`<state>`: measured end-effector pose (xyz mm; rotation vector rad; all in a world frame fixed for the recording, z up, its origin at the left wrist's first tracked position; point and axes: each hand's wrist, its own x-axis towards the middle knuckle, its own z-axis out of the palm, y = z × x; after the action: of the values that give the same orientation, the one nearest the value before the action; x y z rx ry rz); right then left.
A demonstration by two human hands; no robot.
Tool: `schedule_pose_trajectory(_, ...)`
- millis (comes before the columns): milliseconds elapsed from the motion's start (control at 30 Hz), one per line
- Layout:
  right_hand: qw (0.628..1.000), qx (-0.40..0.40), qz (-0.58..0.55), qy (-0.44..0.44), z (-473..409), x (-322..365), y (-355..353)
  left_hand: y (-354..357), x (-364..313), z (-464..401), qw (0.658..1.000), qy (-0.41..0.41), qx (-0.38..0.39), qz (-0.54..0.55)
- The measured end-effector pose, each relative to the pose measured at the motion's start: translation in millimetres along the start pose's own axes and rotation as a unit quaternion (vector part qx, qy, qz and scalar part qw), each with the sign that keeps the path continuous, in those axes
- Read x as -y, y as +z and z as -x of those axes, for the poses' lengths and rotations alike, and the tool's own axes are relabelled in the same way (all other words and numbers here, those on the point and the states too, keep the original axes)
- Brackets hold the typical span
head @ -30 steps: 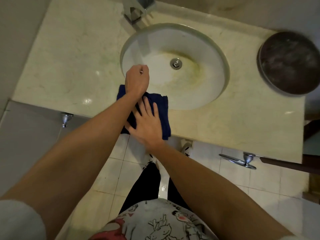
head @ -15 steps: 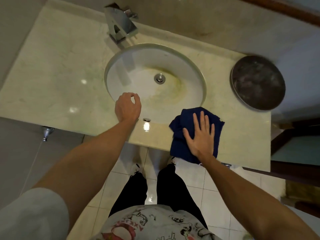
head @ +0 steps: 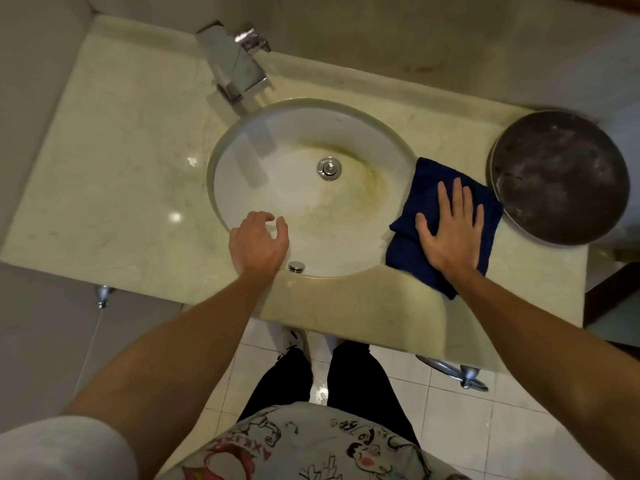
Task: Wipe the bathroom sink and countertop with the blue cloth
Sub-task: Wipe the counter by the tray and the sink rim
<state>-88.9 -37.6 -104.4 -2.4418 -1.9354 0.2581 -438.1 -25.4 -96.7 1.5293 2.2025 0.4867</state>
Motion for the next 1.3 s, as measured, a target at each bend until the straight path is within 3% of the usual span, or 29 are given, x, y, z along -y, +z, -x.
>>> schedule_pose_trajectory(100,1.000,0.005,-0.002,-0.007,0.2,-1.1,0.1,-3.1,-4.0,1.0,1.000,0.000,0.001,-0.019)
schedule_pose_trajectory(200,0.997,0.007,-0.078,-0.027,3.9,-7.3,-8.7,-2.6,-6.4,2.8,1.000,-0.005,-0.006,-0.027)
schedule_pose_trajectory(333,0.977,-0.105,-0.116,-0.144,32.5,-37.3,-18.0,2.2,-2.7,2.5,1.000,-0.010,-0.017,-0.002)
schedule_pose_trajectory(433,0.966,-0.120,-0.096,-0.205,46.2,-65.4,-10.6,14.6,-15.0,9.6,0.996,0.088,-0.028,0.018)
schedule_pose_trajectory(567,0.950,-0.168,-0.071,-0.255,37.5,-73.0,-6.3,50.6,-98.0,44.7,0.939,0.336,0.063,0.026)
schedule_pose_trajectory(667,0.948,-0.165,-0.055,-0.268,29.2,-71.2,-11.9,75.6,-154.2,54.9,0.887,0.440,0.139,-0.023)
schedule_pose_trajectory(833,0.956,-0.126,-0.082,-0.253,32.4,-72.4,-19.0,79.3,-175.3,44.5,0.856,0.441,0.245,-0.115)
schedule_pose_trajectory(967,0.957,-0.121,-0.162,-0.208,36.3,-71.4,-26.8,67.9,-178.5,36.6,0.831,0.510,0.193,-0.110)
schedule_pose_trajectory(1100,0.960,-0.109,-0.191,-0.173,34.4,-68.5,-43.3,57.7,-200.1,39.8,0.839,0.492,0.184,-0.137)
schedule_pose_trajectory(1300,0.951,-0.080,-0.156,-0.253,47.3,-74.7,-65.0,40.8,-192.3,51.5,0.787,0.566,0.178,-0.171)
